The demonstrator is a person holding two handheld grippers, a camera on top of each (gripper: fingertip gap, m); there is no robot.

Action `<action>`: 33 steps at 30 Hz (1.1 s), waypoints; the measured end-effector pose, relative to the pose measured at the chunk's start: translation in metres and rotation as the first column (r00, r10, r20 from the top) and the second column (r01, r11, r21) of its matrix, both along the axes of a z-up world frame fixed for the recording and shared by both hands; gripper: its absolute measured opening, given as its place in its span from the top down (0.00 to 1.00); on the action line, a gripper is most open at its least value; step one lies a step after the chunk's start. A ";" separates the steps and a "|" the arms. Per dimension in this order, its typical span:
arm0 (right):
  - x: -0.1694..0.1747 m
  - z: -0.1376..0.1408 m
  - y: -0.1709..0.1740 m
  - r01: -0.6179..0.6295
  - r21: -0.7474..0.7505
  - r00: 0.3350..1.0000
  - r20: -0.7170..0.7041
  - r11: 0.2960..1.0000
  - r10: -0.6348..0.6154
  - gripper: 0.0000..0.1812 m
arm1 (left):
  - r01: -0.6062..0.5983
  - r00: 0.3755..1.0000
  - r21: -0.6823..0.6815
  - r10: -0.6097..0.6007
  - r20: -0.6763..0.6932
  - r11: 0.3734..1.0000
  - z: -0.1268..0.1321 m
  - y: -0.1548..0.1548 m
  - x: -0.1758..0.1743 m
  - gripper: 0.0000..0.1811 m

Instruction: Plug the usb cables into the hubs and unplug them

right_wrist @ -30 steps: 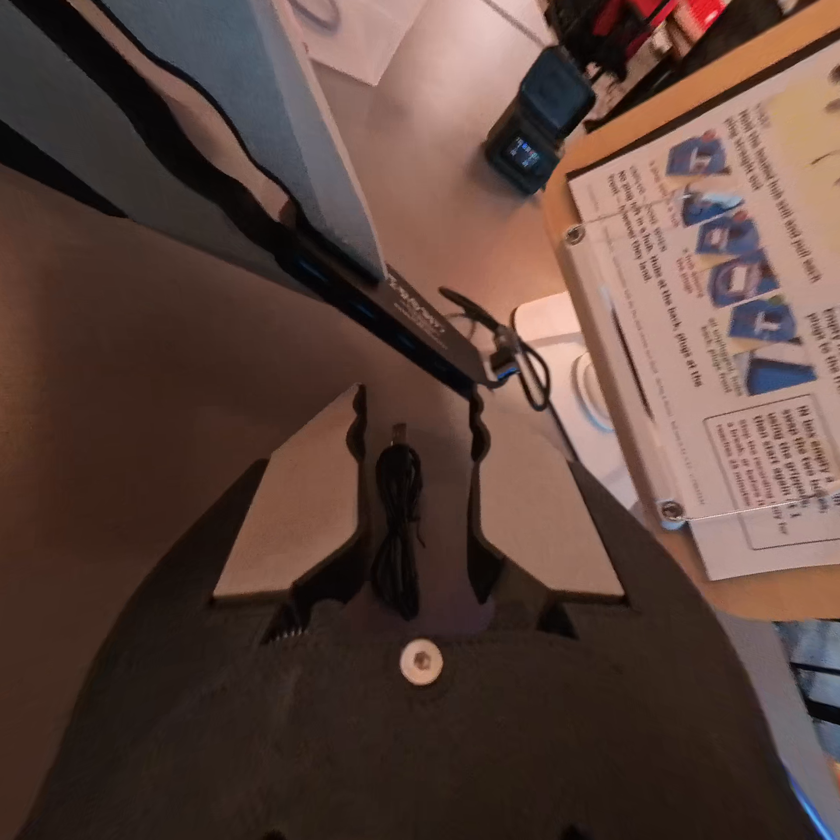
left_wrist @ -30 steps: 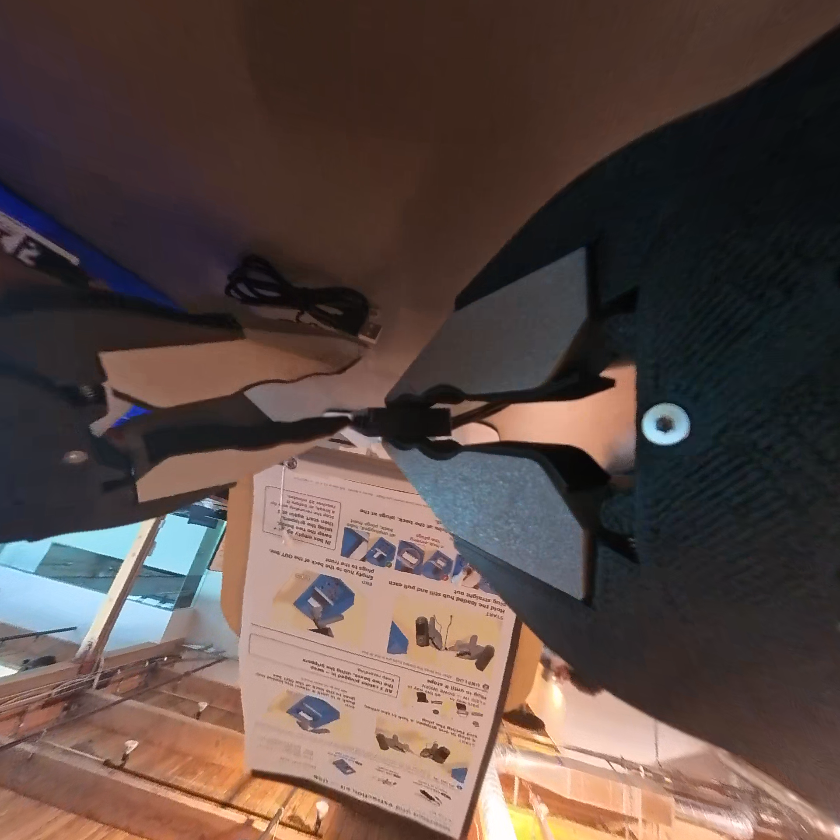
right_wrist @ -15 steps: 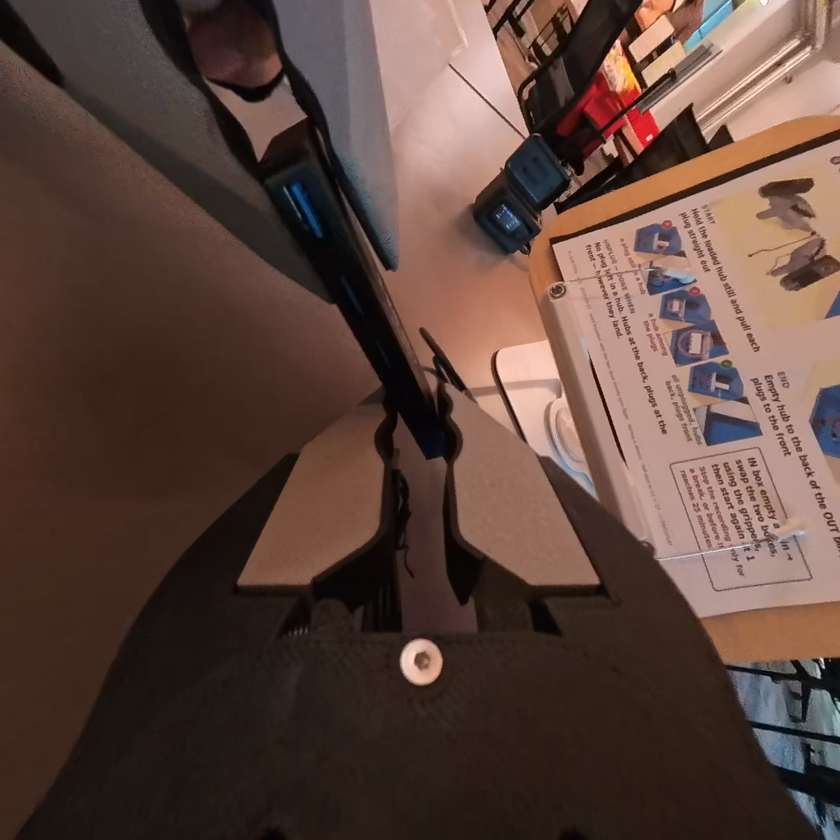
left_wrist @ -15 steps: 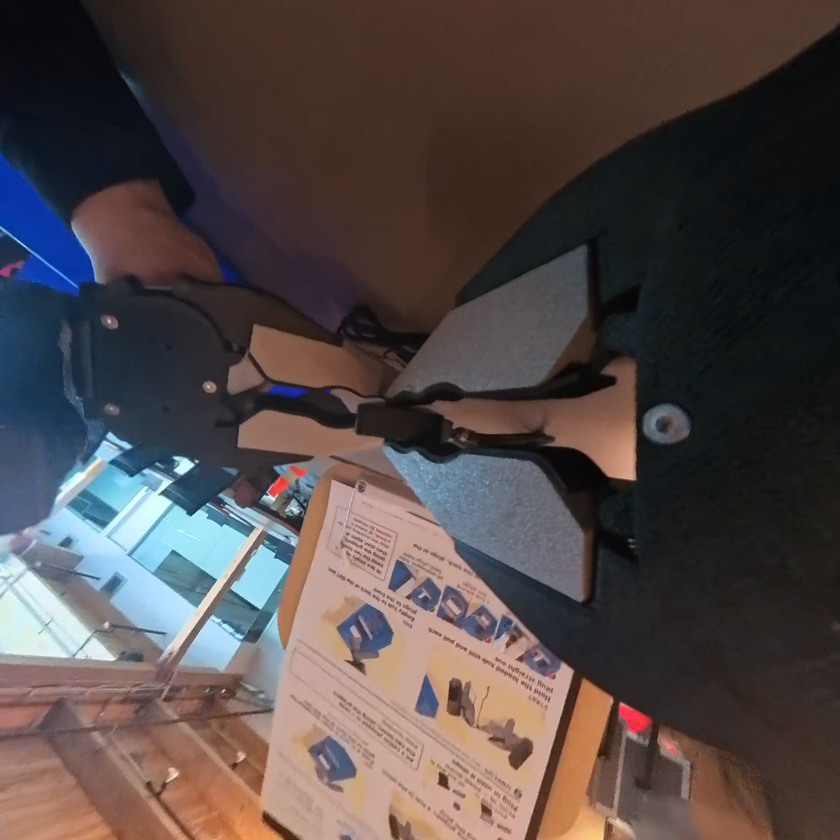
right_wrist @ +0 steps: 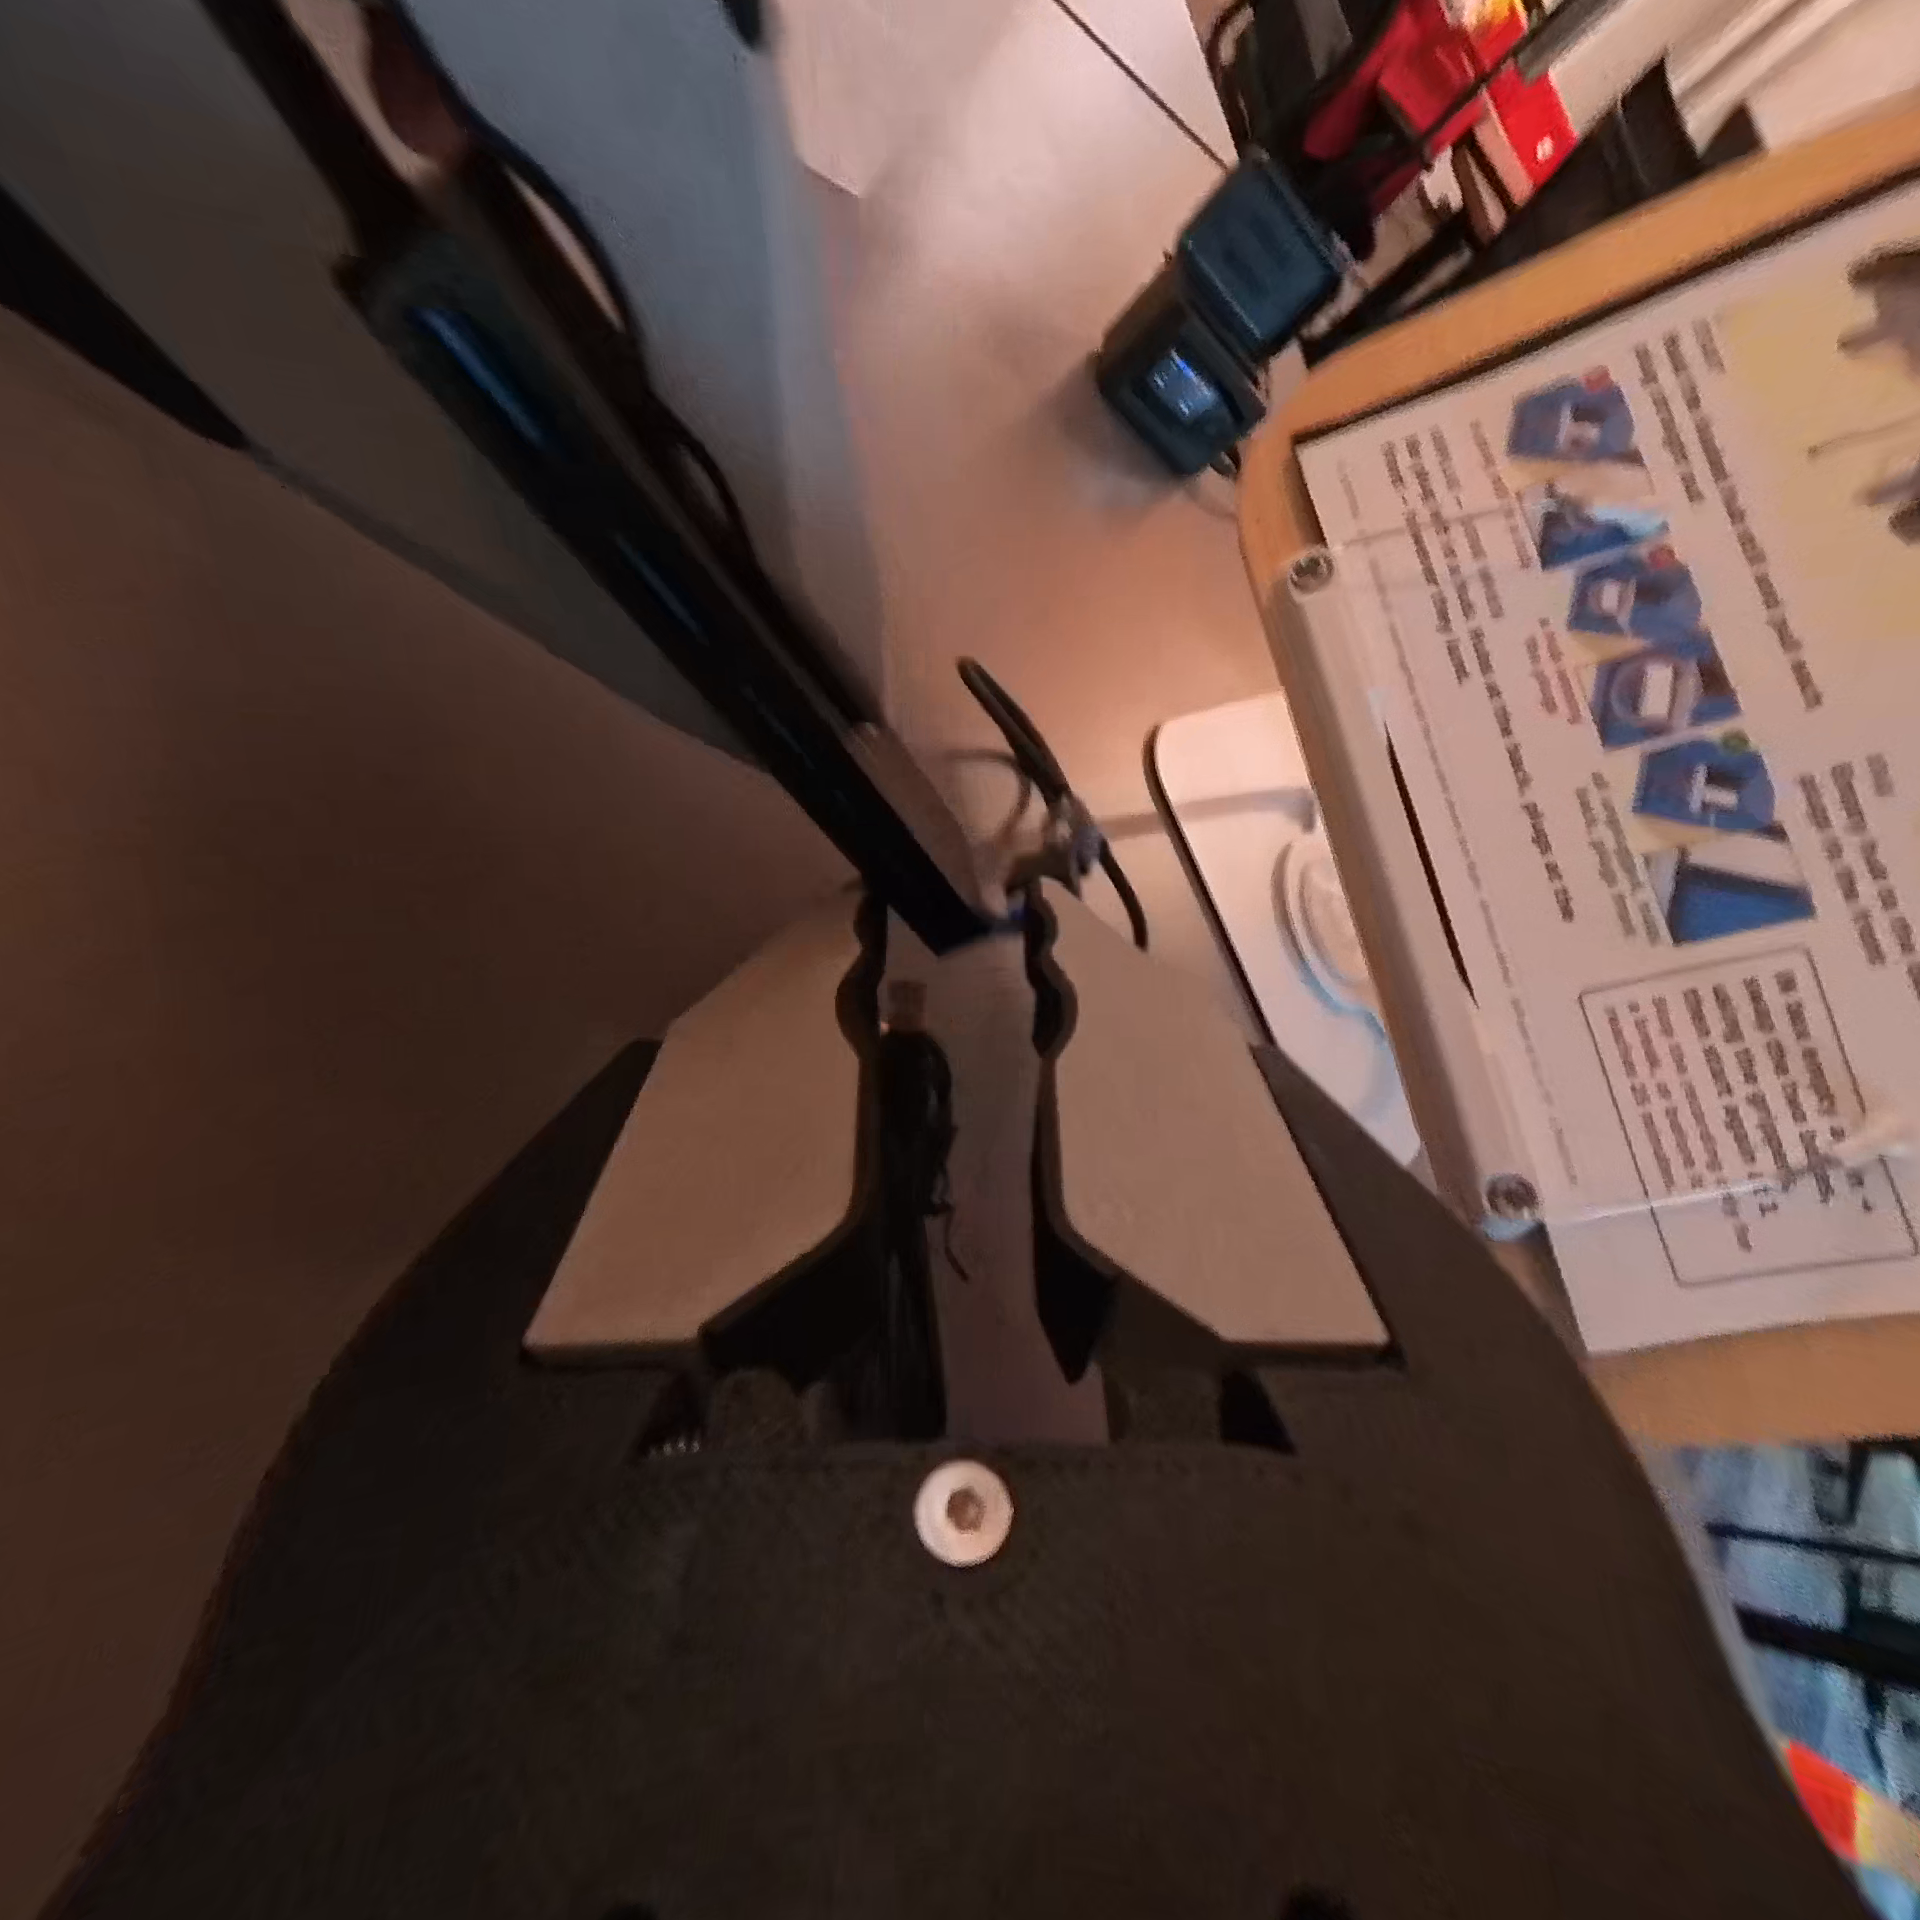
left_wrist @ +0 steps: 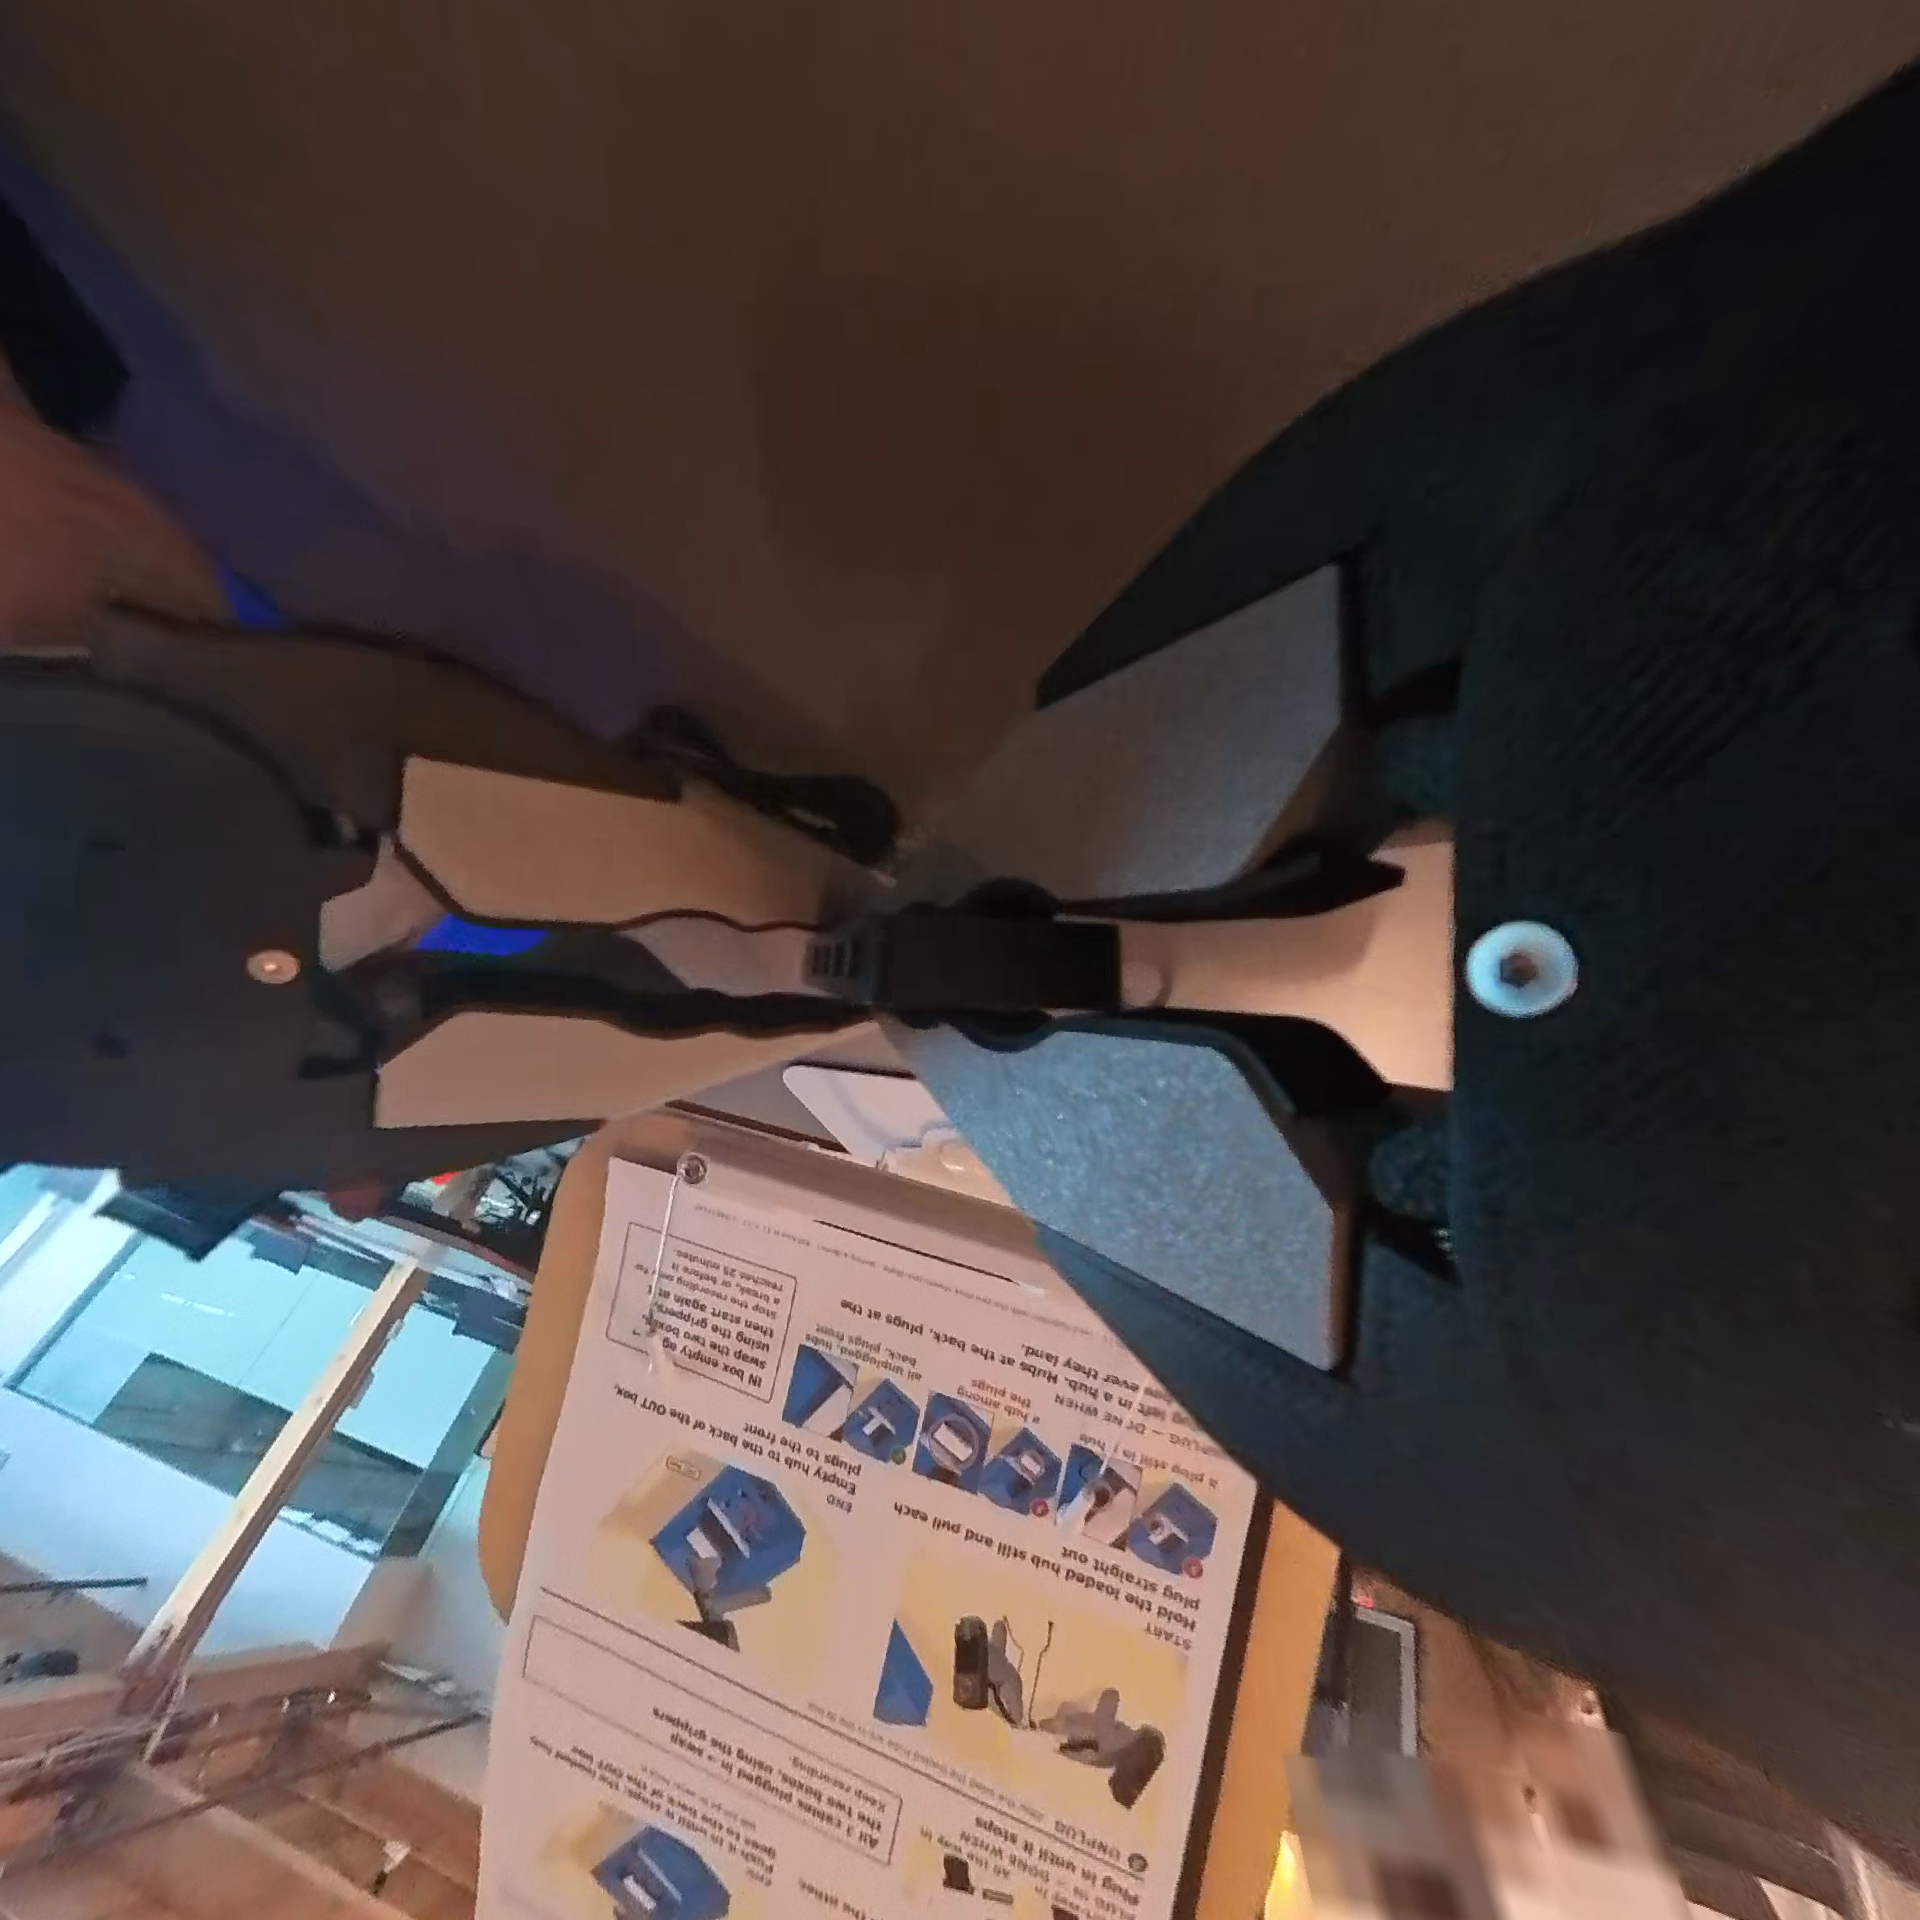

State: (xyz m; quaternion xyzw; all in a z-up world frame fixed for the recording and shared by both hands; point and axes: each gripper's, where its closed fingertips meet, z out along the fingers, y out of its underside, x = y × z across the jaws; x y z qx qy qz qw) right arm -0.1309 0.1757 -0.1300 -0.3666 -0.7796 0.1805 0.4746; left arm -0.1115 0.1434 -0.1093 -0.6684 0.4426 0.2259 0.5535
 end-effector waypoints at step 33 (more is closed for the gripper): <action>0.014 -0.014 0.034 0.150 -0.157 0.981 0.143 0.976 -0.128 1.00 | -0.190 0.965 0.148 0.213 -0.155 0.971 0.016 0.007 -0.038 0.95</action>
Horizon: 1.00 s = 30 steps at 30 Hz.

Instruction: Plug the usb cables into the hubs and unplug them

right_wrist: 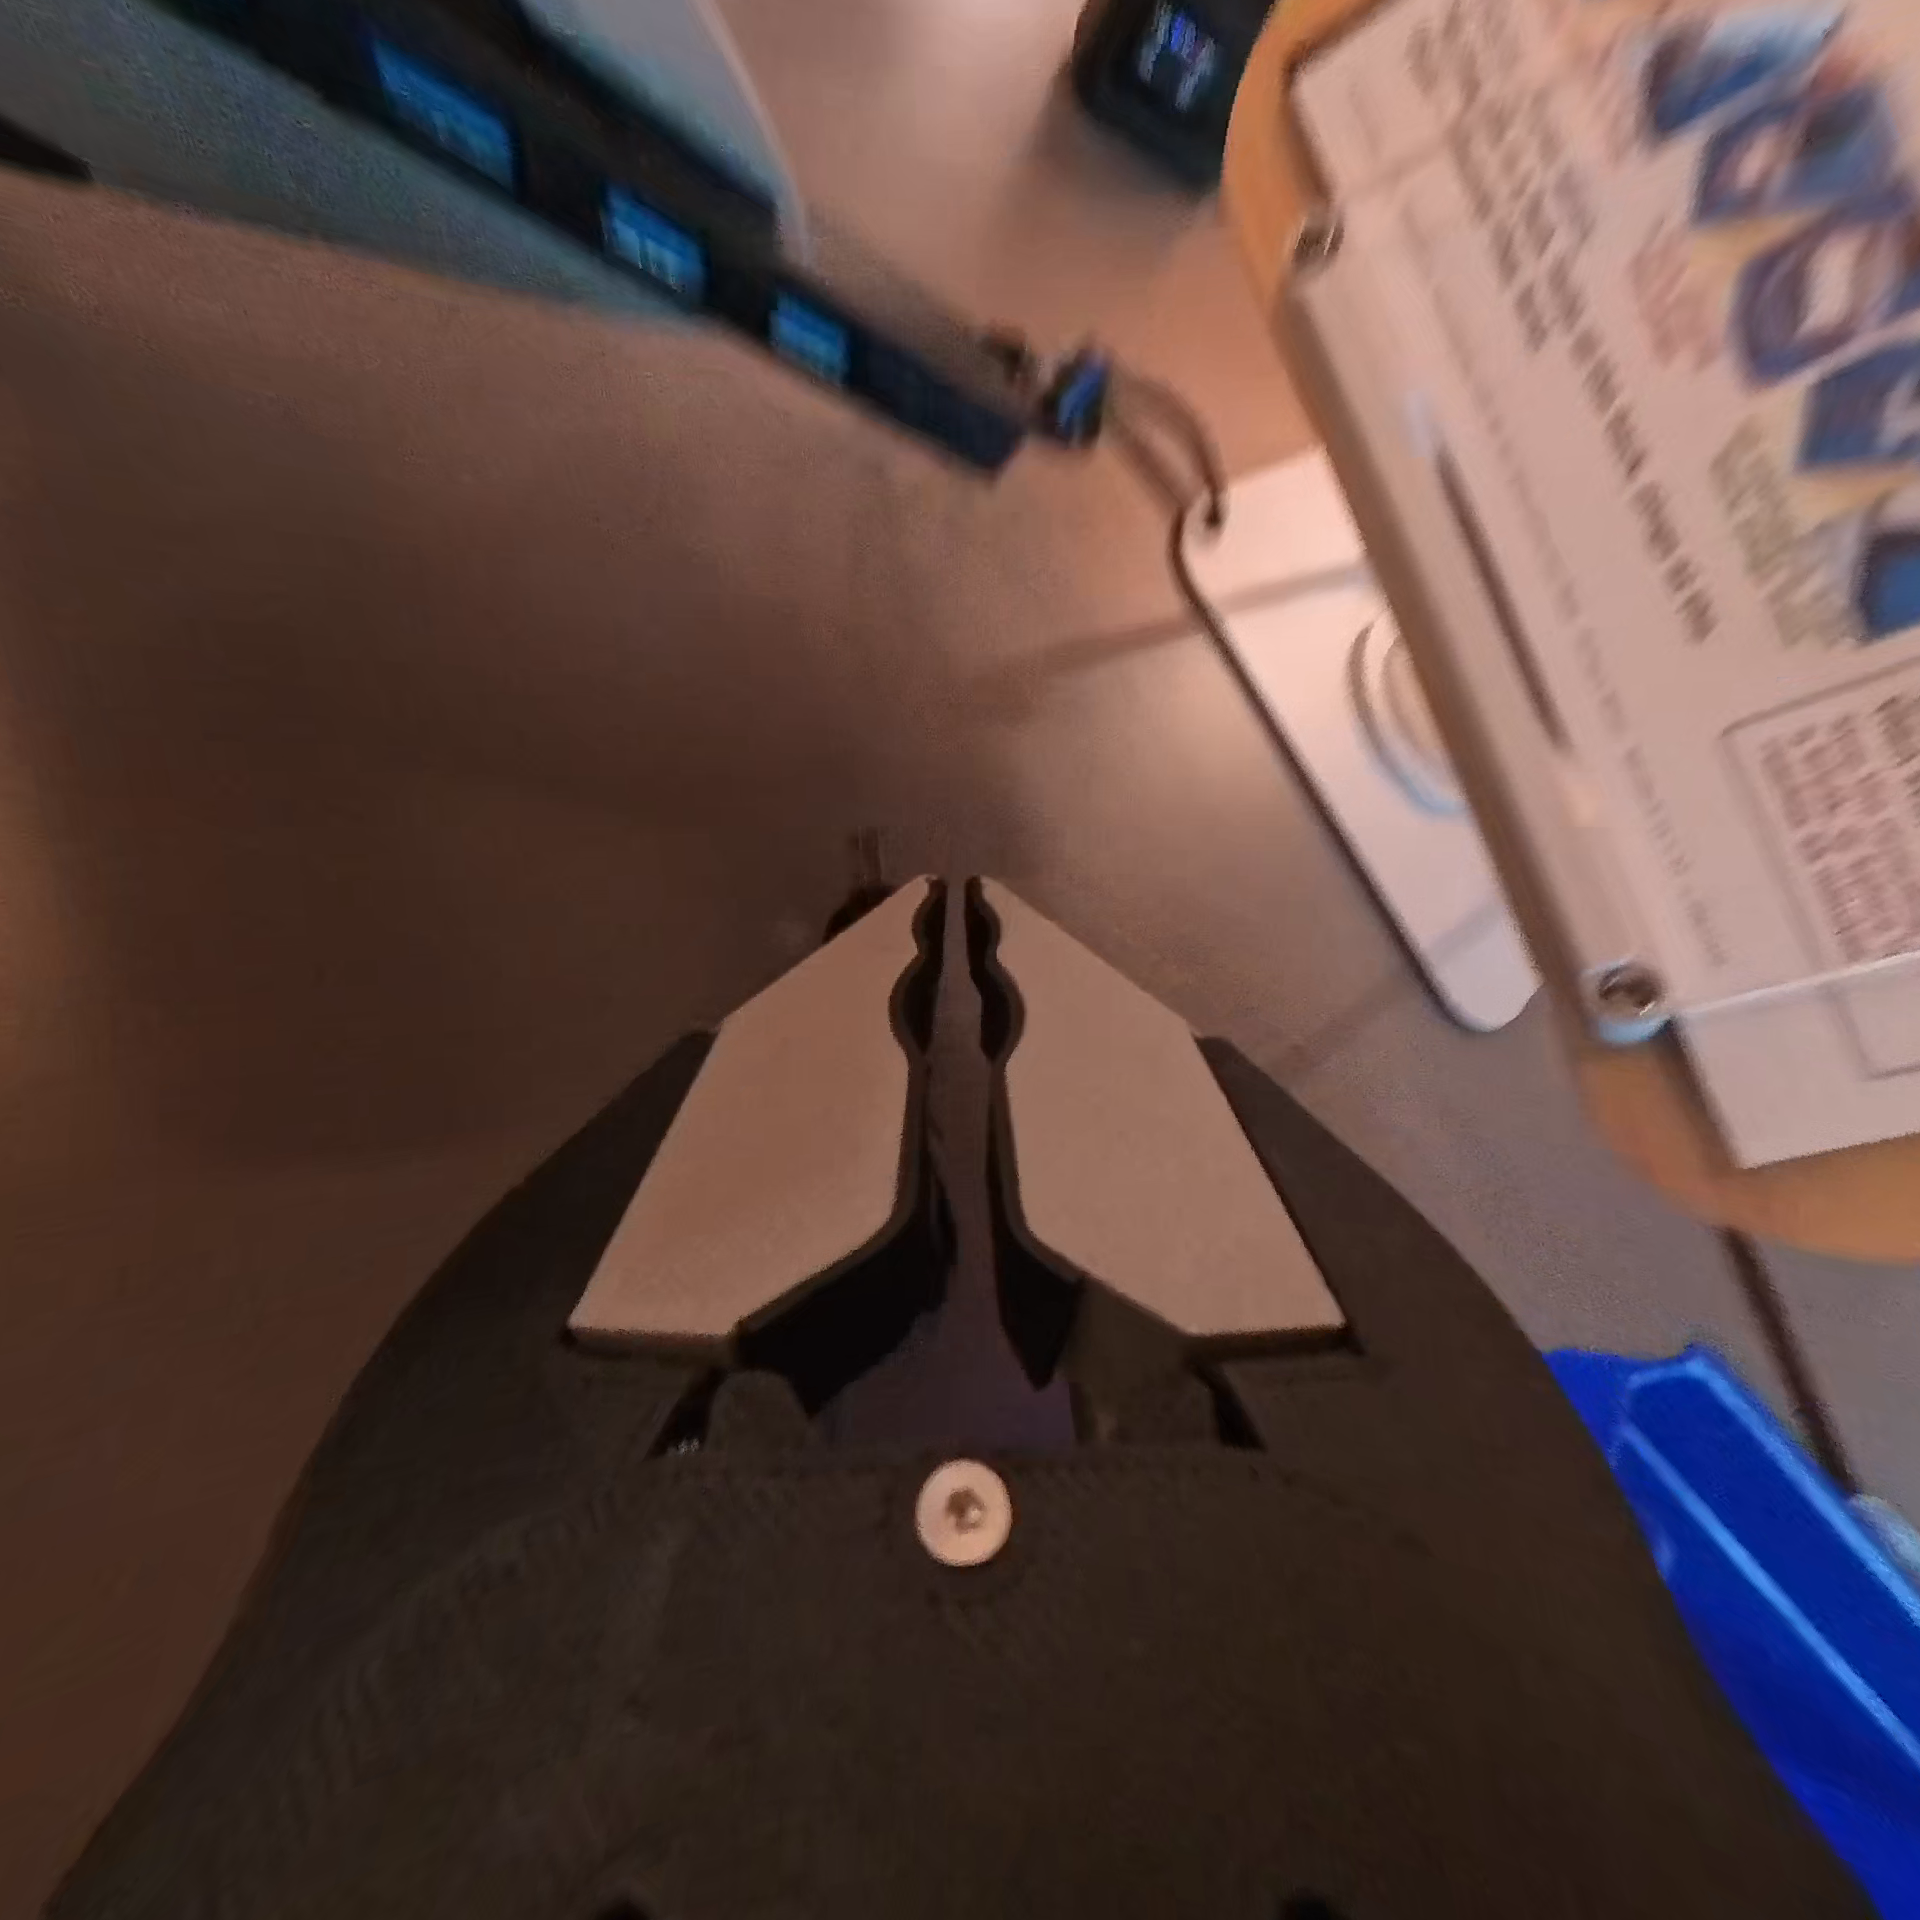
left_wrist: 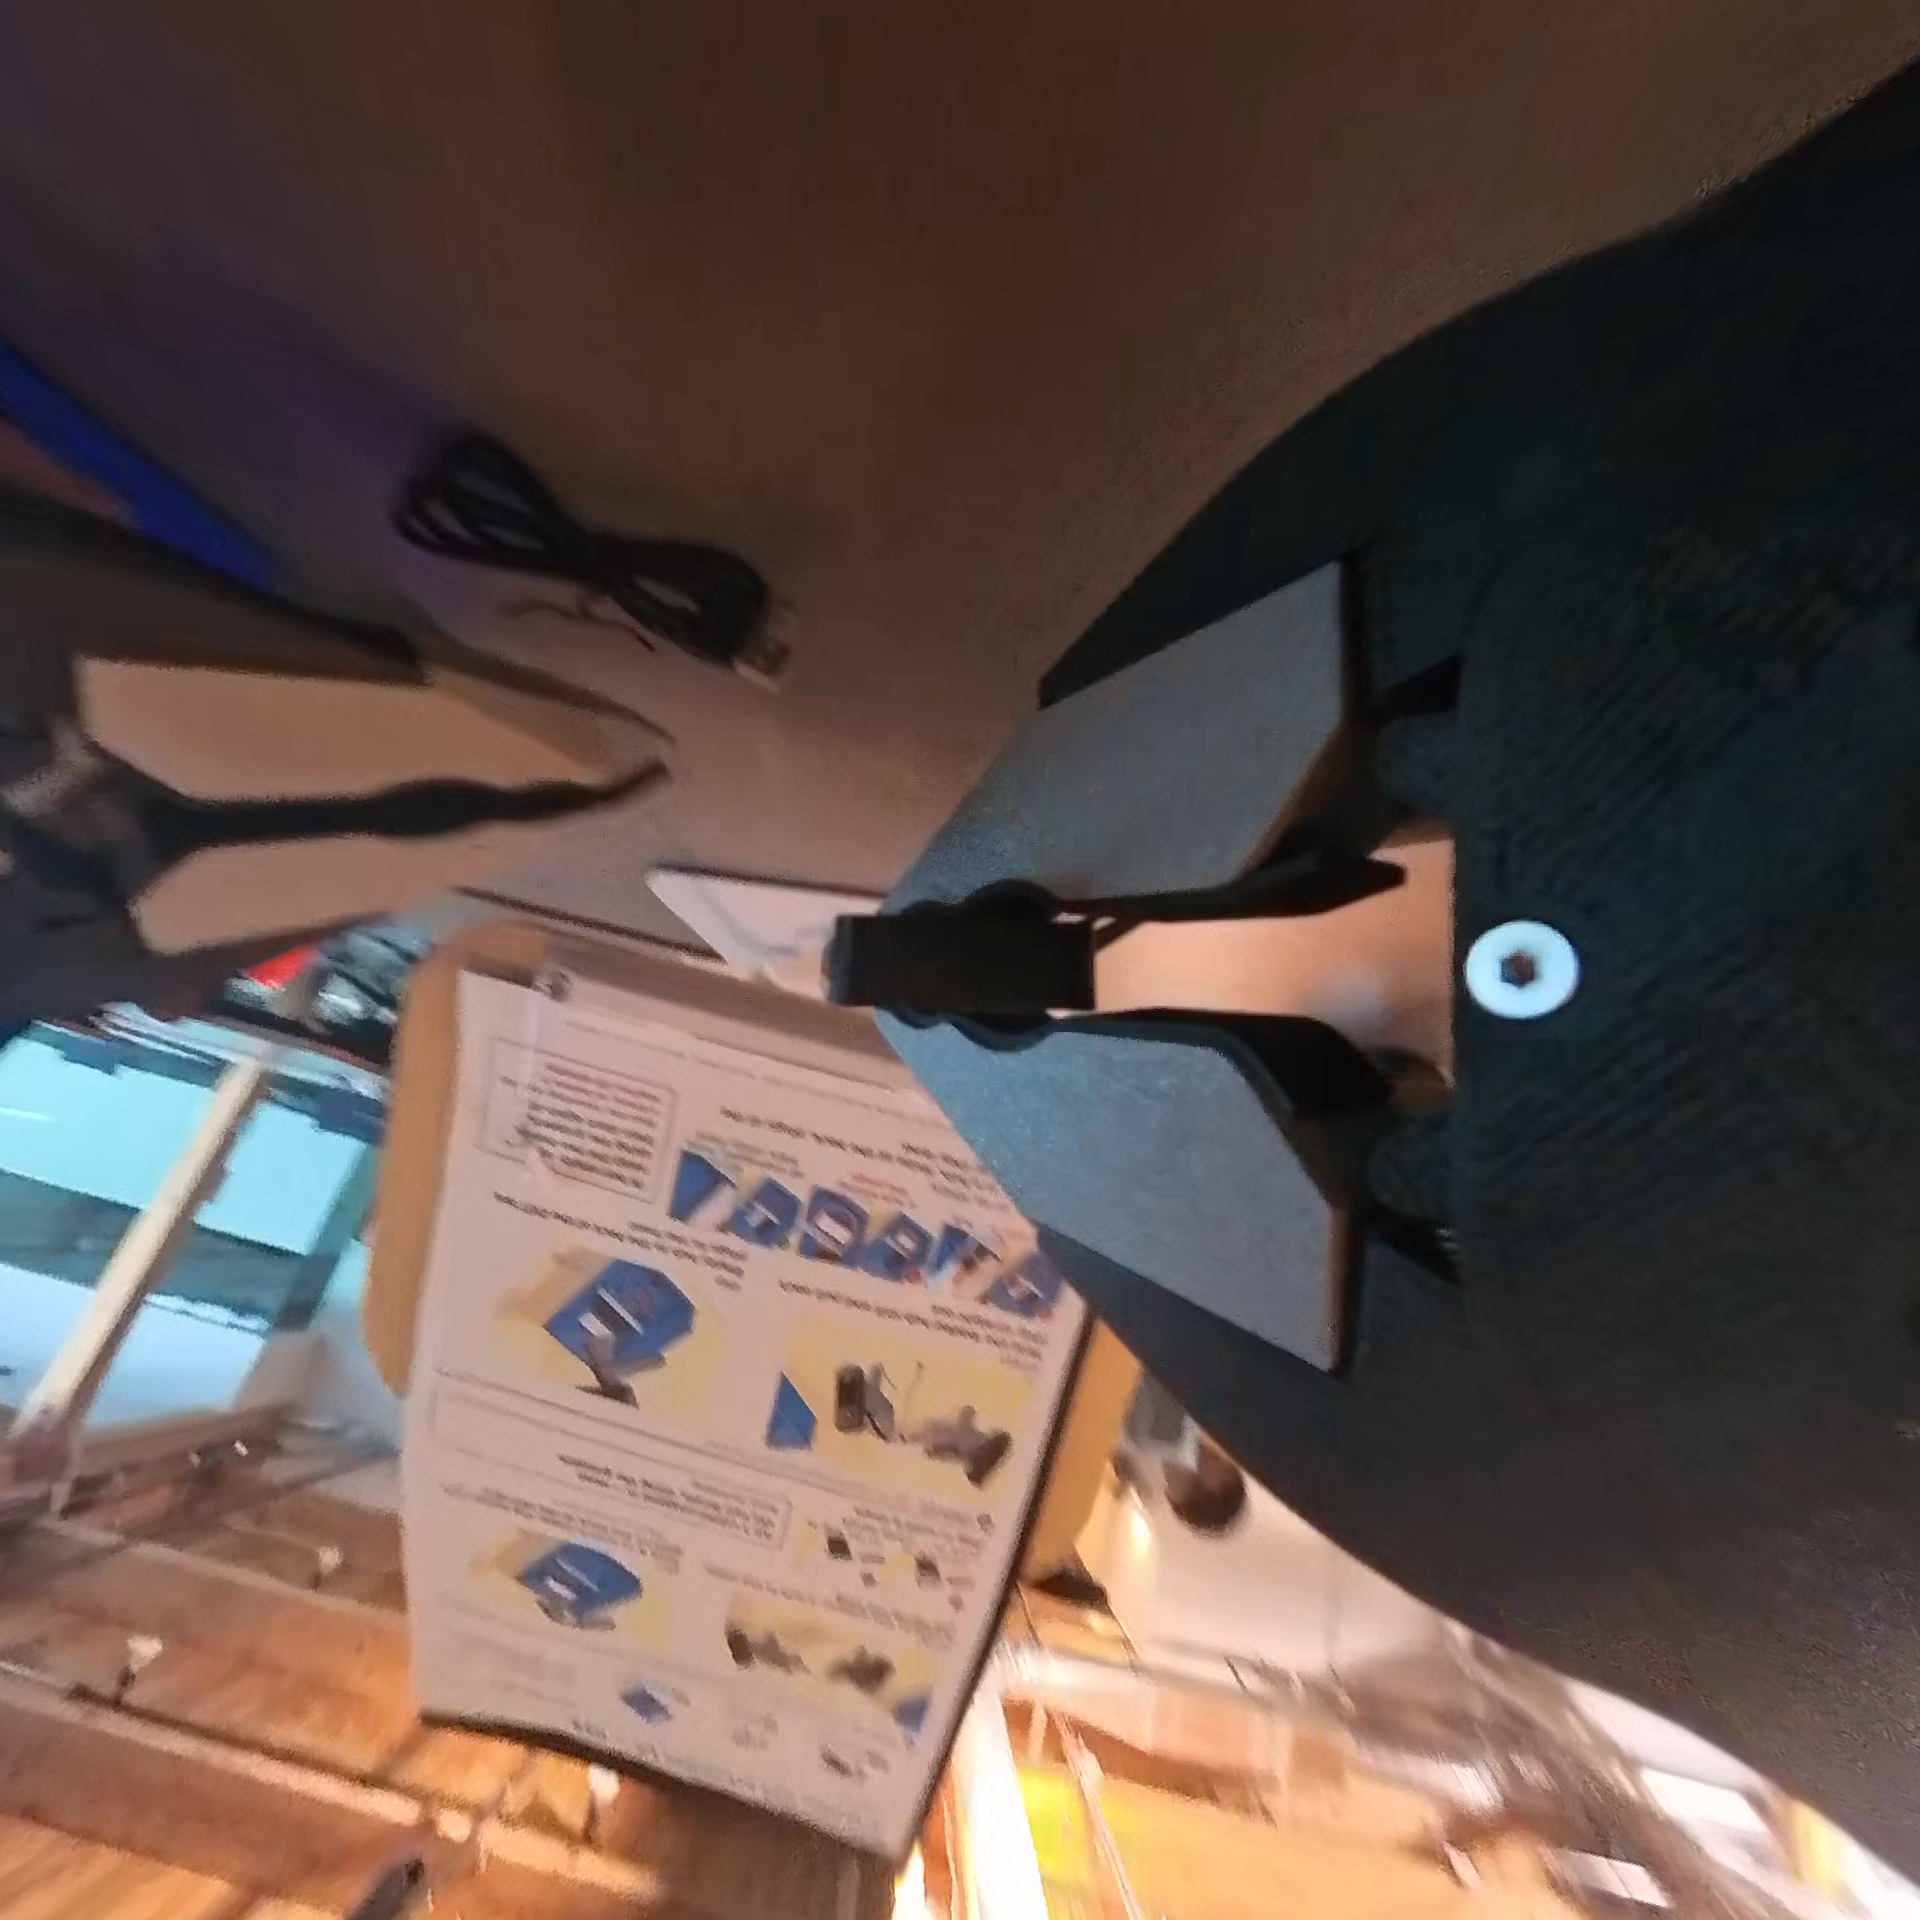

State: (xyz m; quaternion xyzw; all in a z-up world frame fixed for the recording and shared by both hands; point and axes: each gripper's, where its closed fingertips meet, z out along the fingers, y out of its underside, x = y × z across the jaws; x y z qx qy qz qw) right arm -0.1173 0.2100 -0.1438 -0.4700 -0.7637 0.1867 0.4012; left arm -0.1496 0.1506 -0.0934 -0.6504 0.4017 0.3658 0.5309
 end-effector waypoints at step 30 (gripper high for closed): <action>0.003 -0.032 0.019 0.046 -0.177 0.996 0.088 0.983 -0.031 0.88 | -0.041 0.987 -0.145 0.018 -0.159 0.989 -0.050 0.018 -0.008 0.95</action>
